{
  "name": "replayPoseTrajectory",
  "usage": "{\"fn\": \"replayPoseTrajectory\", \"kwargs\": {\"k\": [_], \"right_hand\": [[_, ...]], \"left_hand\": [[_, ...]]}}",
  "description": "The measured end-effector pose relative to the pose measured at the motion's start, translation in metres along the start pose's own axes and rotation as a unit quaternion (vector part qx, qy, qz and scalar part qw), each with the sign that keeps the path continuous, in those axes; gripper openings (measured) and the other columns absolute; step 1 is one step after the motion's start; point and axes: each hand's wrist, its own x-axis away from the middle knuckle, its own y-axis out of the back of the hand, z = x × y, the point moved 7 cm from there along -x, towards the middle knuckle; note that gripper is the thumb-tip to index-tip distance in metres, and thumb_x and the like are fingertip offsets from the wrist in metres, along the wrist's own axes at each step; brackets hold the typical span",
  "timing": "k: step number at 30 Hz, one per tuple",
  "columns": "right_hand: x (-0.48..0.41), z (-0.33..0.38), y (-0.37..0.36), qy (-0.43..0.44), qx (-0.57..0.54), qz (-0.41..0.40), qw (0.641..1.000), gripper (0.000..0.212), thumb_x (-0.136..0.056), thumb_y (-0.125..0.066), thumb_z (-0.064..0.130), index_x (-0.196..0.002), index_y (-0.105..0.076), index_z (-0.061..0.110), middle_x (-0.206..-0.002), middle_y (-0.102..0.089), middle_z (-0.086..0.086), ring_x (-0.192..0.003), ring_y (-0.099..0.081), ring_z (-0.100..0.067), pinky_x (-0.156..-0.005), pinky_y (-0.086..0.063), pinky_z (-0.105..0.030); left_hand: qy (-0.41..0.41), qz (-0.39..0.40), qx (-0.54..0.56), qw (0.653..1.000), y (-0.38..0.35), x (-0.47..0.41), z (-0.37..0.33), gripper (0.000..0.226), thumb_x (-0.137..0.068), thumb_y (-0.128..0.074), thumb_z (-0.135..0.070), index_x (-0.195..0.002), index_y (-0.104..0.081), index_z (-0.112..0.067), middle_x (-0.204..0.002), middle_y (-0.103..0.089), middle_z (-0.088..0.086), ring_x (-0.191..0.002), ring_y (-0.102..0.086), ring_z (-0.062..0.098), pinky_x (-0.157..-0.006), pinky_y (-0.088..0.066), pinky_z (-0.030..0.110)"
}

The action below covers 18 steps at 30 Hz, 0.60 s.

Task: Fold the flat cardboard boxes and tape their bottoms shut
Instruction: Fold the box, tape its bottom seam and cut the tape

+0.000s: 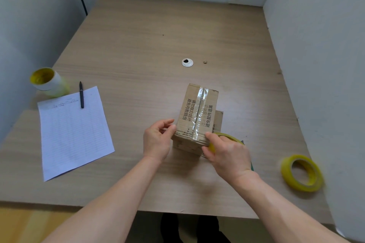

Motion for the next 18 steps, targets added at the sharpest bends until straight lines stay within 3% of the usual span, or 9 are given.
{"fn": "replayPoseTrajectory", "kwargs": {"k": [1,3,5,7,9,12,14,17,18], "right_hand": [[0.000,0.000,0.000,0.001,0.002,-0.001,1.000,0.031,-0.073,-0.079,0.035,-0.100,-0.072,0.022,-0.070,-0.069,0.002,-0.050,-0.062,-0.026,-0.040,-0.046,-0.030],[-0.003,-0.001,-0.001,0.000,0.001,-0.003,1.000,0.030,-0.073,-0.072,0.038,-0.098,-0.071,0.022,-0.069,-0.069,0.002,-0.050,-0.062,-0.027,-0.039,-0.045,-0.030],[-0.004,-0.001,-0.002,0.002,0.000,-0.002,1.000,0.030,-0.076,-0.064,0.042,-0.098,-0.071,0.023,-0.070,-0.069,0.002,-0.051,-0.063,-0.028,-0.039,-0.046,-0.030],[-0.004,0.000,-0.001,0.005,0.004,-0.001,1.000,0.030,-0.077,-0.059,0.044,-0.097,-0.070,0.024,-0.070,-0.068,0.002,-0.051,-0.063,-0.027,-0.039,-0.045,-0.030],[-0.004,0.000,-0.002,0.006,0.006,-0.001,1.000,0.027,-0.074,-0.073,0.041,-0.095,-0.071,0.024,-0.068,-0.068,0.002,-0.050,-0.062,-0.026,-0.039,-0.044,-0.028],[-0.002,-0.003,-0.006,-0.006,-0.024,0.032,0.999,0.042,-0.064,-0.089,0.037,-0.097,-0.068,0.026,-0.070,-0.068,0.004,-0.053,-0.064,-0.025,-0.041,-0.045,-0.028],[-0.001,-0.008,-0.007,-0.014,-0.054,0.061,0.997,0.047,-0.066,-0.087,0.040,-0.105,-0.062,0.029,-0.080,-0.071,0.006,-0.063,-0.068,-0.024,-0.047,-0.050,-0.029],[0.003,-0.017,-0.006,-0.004,-0.131,0.130,0.983,0.050,-0.079,-0.067,0.049,-0.126,-0.056,0.034,-0.106,-0.073,0.010,-0.092,-0.069,-0.019,-0.074,-0.055,-0.034],[0.005,-0.021,-0.006,-0.011,-0.161,0.161,0.974,0.055,-0.079,-0.060,0.050,-0.131,-0.055,0.034,-0.105,-0.072,0.012,-0.095,-0.067,-0.016,-0.080,-0.052,-0.033]], "left_hand": [[-0.122,0.025,-0.093,0.988,-0.005,0.002,-0.016,0.020,-0.085,-0.073,-0.027,-0.105,-0.073,-0.024,-0.106,-0.065,0.003,-0.091,-0.061,0.003,-0.090,-0.051,0.032],[-0.346,0.137,-0.266,0.889,-0.031,0.012,-0.031,0.040,-0.086,-0.063,-0.051,-0.118,-0.069,-0.027,-0.136,-0.055,0.011,-0.122,-0.052,0.021,-0.102,-0.044,0.035],[-0.438,0.194,-0.367,0.797,-0.049,0.013,-0.028,0.047,-0.094,-0.045,-0.062,-0.125,-0.061,-0.030,-0.146,-0.048,0.016,-0.133,-0.045,0.039,-0.097,-0.048,0.048],[-0.476,0.200,-0.401,0.757,-0.055,0.010,-0.025,0.049,-0.099,-0.034,-0.060,-0.125,-0.061,-0.028,-0.144,-0.052,0.018,-0.132,-0.045,0.048,-0.090,-0.053,0.053],[-0.518,0.196,-0.406,0.727,-0.055,0.010,-0.022,0.047,-0.102,-0.035,-0.054,-0.126,-0.062,-0.023,-0.141,-0.053,0.021,-0.131,-0.045,0.052,-0.092,-0.053,0.056],[-0.532,0.211,-0.422,0.703,-0.054,0.009,-0.011,0.042,-0.101,-0.044,-0.042,-0.135,-0.053,-0.019,-0.144,-0.049,0.022,-0.133,-0.041,0.052,-0.095,-0.052,0.056],[-0.516,0.226,-0.442,0.699,-0.054,0.008,-0.009,0.047,-0.097,-0.048,-0.038,-0.138,-0.048,-0.015,-0.147,-0.047,0.020,-0.136,-0.038,0.051,-0.094,-0.053,0.055],[-0.503,0.223,-0.457,0.699,-0.052,0.012,-0.013,0.051,-0.098,-0.045,-0.037,-0.137,-0.054,-0.005,-0.147,-0.047,0.019,-0.137,-0.035,0.050,-0.102,-0.047,0.054],[-0.503,0.220,-0.461,0.697,-0.050,0.014,-0.015,0.051,-0.099,-0.044,-0.037,-0.135,-0.057,-0.003,-0.147,-0.047,0.019,-0.137,-0.035,0.050,-0.104,-0.045,0.055]]}}
